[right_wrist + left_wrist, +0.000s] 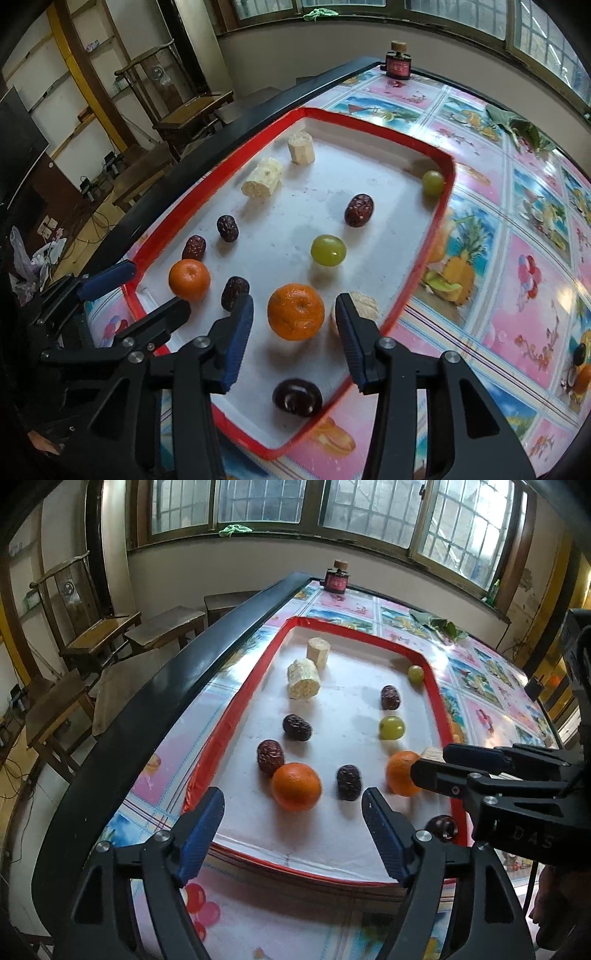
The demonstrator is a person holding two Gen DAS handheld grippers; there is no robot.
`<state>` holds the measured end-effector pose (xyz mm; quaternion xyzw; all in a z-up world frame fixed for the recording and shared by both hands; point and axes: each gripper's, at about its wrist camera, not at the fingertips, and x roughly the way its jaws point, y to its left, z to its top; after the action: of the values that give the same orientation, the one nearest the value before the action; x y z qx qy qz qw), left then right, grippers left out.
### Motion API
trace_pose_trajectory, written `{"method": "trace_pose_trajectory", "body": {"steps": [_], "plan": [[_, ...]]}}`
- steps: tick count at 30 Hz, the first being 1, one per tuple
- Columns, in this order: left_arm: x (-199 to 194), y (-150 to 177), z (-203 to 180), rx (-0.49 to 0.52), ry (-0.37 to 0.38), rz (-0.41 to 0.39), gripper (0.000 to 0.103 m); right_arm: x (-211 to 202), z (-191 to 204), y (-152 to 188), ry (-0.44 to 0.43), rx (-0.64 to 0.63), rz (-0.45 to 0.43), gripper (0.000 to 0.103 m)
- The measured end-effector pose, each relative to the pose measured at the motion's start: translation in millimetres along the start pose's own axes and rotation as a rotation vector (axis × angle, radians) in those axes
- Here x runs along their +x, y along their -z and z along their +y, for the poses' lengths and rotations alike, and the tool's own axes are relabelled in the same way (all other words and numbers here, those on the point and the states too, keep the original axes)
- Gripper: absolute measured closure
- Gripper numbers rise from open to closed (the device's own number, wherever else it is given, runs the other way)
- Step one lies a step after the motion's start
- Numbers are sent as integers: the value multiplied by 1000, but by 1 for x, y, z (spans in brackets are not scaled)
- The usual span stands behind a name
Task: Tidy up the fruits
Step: 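Move both open tools back toward the remaining oranges on the cloth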
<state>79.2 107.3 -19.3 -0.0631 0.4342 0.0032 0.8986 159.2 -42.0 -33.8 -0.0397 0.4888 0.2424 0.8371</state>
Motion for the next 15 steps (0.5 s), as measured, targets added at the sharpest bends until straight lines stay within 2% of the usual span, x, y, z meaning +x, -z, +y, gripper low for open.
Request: {"method": "trace_pose_trajectory", "body": {"steps": [5, 9, 11, 15], "plan": [[-14, 3, -25, 46, 44, -34, 26, -28, -18, 21, -5, 69, -42, 55], [-16, 8, -62, 124, 89, -28, 26, -54, -46, 45, 0, 146, -75, 54], [-15, 9, -87, 170, 113, -19, 26, -68, -65, 60, 17, 196, -91, 54], [-11, 13, -132, 235, 172, -3, 26, -107, -114, 100, 110, 310, -144, 53]]}}
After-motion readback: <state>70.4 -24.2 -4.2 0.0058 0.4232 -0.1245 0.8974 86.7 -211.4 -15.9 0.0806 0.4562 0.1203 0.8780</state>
